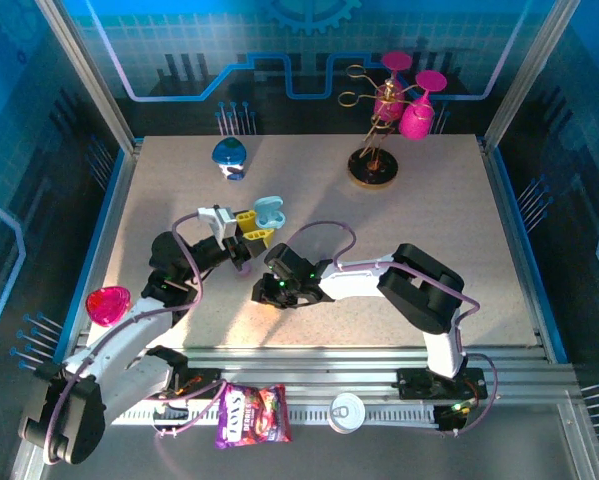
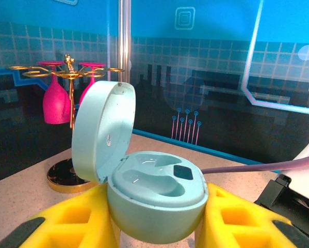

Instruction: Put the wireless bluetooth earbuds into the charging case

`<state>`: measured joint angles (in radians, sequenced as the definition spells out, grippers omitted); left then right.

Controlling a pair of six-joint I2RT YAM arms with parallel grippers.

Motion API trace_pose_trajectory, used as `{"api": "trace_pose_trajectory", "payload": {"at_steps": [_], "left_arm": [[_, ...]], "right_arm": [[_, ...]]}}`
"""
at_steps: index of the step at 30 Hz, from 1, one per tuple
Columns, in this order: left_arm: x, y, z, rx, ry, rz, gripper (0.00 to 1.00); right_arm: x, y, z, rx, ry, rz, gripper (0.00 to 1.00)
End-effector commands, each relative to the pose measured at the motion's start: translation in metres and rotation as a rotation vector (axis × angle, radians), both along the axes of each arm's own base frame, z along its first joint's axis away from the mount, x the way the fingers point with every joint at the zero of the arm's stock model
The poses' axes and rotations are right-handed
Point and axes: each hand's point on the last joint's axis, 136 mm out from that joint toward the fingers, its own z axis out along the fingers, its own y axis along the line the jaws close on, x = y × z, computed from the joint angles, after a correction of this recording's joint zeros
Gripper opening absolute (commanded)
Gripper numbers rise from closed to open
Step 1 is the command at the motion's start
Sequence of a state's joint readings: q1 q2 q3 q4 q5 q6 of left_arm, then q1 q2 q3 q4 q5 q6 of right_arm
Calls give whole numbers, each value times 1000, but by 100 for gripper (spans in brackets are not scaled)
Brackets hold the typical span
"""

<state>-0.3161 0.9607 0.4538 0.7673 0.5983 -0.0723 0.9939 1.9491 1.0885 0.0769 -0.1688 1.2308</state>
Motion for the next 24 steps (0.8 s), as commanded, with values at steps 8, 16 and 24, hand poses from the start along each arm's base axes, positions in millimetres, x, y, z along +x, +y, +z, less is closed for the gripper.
{"api": "trace_pose_trajectory", "payload": {"at_steps": [8,16,24], "left_arm": [[0,1,17,-14,-52,-6,25],[0,1,15,-11,-49,-9,25],[1,1,14,-9,-48,-8,25]], "right_arm": [[6,4,-4,6,0,-4,27],[13,1,-6,4,4,-18,27],[17,3,-6,10,5,-21,25]]}}
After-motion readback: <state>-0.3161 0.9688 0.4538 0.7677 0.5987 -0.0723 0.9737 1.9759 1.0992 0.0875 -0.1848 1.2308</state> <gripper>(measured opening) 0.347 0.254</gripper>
